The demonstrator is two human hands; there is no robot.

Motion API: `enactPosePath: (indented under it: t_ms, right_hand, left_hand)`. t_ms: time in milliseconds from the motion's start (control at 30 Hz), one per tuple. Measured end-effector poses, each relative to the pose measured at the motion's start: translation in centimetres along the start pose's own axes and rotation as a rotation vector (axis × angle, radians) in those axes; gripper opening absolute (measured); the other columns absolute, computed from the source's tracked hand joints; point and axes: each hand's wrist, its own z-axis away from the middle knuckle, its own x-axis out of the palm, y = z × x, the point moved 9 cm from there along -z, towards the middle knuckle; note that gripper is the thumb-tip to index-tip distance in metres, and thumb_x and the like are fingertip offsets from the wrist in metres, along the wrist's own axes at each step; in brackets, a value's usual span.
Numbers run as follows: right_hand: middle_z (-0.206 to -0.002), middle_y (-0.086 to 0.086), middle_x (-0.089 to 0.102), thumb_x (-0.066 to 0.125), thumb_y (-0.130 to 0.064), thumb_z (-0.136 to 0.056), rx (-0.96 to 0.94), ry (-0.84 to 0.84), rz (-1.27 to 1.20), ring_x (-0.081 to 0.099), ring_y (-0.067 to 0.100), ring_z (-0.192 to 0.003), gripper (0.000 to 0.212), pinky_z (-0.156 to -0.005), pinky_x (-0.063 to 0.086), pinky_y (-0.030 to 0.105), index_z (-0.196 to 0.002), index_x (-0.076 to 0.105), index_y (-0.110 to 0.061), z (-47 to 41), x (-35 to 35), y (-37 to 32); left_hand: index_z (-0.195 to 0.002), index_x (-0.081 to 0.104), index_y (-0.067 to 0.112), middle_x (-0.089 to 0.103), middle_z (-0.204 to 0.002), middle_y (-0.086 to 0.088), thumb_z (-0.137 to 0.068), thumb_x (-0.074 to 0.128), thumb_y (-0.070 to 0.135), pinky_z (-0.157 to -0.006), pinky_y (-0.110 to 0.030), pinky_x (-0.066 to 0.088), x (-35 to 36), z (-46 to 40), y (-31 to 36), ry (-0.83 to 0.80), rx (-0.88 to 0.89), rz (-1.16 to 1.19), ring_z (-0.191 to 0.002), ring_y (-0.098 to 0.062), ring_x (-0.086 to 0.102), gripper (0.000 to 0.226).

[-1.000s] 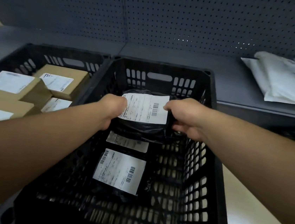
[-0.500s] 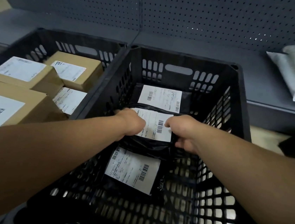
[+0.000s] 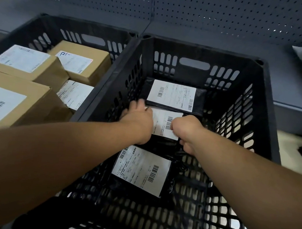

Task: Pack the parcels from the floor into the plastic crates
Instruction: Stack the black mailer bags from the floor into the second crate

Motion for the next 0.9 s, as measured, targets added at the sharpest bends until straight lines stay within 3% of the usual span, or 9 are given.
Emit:
enactPosePath:
  t_ms: [100, 200, 300, 400, 500, 600, 700, 833, 900]
  right_hand:
    - [-0.079, 0.008, 0.051, 0.052, -0.009, -0.091, 0.004, -0.016, 0.065, 0.039, 0.02, -0.058, 0.012, -0.051, 0.033, 0.024, -0.101, 0.058, -0.009, -0.4, 0.3, 0.4]
    - [-0.097, 0.009, 0.059, 0.057, -0.009, -0.091, -0.017, -0.071, 0.106, 0.056, 0.024, -0.082, 0.015, -0.066, 0.043, 0.03, -0.105, 0.061, -0.007, -0.3, 0.5, 0.0]
    - [-0.105, 0.009, 0.061, 0.06, -0.009, -0.091, -0.022, -0.114, 0.15, 0.062, 0.025, -0.097, 0.015, -0.069, 0.044, 0.032, -0.106, 0.06, -0.009, 0.7, 0.0, -0.6]
    - [-0.089, 0.008, 0.055, 0.054, -0.012, -0.096, -0.095, -0.119, 0.275, 0.054, 0.022, -0.078, 0.004, -0.06, 0.041, 0.026, -0.096, 0.056, -0.008, 2.2, -1.6, -2.1]
    - [-0.094, 0.006, 0.058, 0.051, -0.014, -0.099, -0.205, -0.072, 0.349, 0.053, 0.019, -0.076, 0.013, -0.06, 0.044, 0.024, -0.109, 0.057, -0.009, 3.4, -4.0, -3.9]
    - [-0.104, 0.007, 0.066, 0.054, -0.016, -0.093, -0.332, 0.044, 0.321, 0.062, 0.02, -0.083, 0.025, -0.068, 0.053, 0.029, -0.117, 0.061, -0.011, 4.1, -7.4, -6.2]
    - [-0.098, 0.001, 0.061, 0.056, -0.015, -0.093, -0.503, 0.19, 0.259, 0.055, 0.014, -0.077, 0.029, -0.077, 0.054, 0.031, -0.122, 0.059, -0.015, 5.7, -12.1, -9.1]
    - [-0.12, -0.001, 0.062, 0.064, -0.023, -0.088, -0.719, 0.326, 0.169, 0.061, 0.019, -0.104, 0.04, -0.09, 0.053, 0.031, -0.128, 0.06, -0.022, 8.6, -18.6, -11.4]
    - [-0.118, -0.004, 0.064, 0.065, -0.024, -0.086, -0.797, 0.403, 0.191, 0.062, 0.016, -0.106, 0.037, -0.087, 0.05, 0.027, -0.123, 0.063, -0.023, 9.9, -21.8, -11.3]
  left_hand:
    - [-0.149, 0.03, 0.009, 0.018, -0.149, -0.011, -0.085, 0.061, 0.003, -0.104, -0.039, 0.042, 0.4, -0.2, 0.5, 0.002, 0.006, -0.021, -0.135, -0.032, 0.029, 0.071]
    - [-0.151, 0.026, 0.007, 0.017, -0.15, -0.013, -0.087, 0.059, 0.001, -0.105, -0.04, 0.045, 0.8, -0.4, 0.6, -0.033, -0.006, -0.027, -0.136, -0.035, 0.029, 0.072]
    - [-0.151, 0.023, 0.008, 0.014, -0.153, -0.014, -0.085, 0.06, 0.0, -0.104, -0.042, 0.045, 0.8, -0.4, 0.7, -0.065, -0.018, -0.053, -0.139, -0.036, 0.026, 0.076]
    - [-0.151, 0.022, 0.006, 0.011, -0.155, -0.016, -0.085, 0.062, 0.008, -0.109, -0.046, 0.043, 0.6, -0.3, 1.1, -0.134, -0.058, -0.066, -0.142, -0.039, 0.023, 0.077]
    - [-0.15, 0.026, 0.003, 0.023, -0.149, -0.018, -0.089, 0.06, 0.024, -0.108, -0.048, 0.042, -0.8, -0.1, 2.2, -0.156, -0.099, -0.059, -0.137, -0.039, 0.033, 0.073]
    - [-0.151, 0.028, 0.007, 0.03, -0.147, -0.017, -0.09, 0.063, 0.035, -0.102, -0.045, 0.043, -3.5, 0.1, 3.7, -0.056, -0.123, 0.065, -0.134, -0.037, 0.038, 0.076]
    - [-0.148, 0.031, 0.009, 0.033, -0.147, -0.016, -0.091, 0.063, 0.039, -0.092, -0.042, 0.044, -7.0, 0.6, 6.2, 0.096, -0.059, 0.265, -0.132, -0.038, 0.042, 0.072]
    - [-0.139, 0.041, 0.01, 0.041, -0.141, -0.016, -0.092, 0.061, 0.04, -0.098, -0.046, 0.047, -12.2, 2.2, 10.7, 0.295, 0.103, 0.501, -0.125, -0.038, 0.049, 0.06]
    - [-0.134, 0.044, 0.013, 0.047, -0.134, -0.012, -0.091, 0.062, 0.04, -0.096, -0.047, 0.05, -14.7, 3.7, 13.3, 0.393, 0.177, 0.58, -0.119, -0.034, 0.054, 0.054]
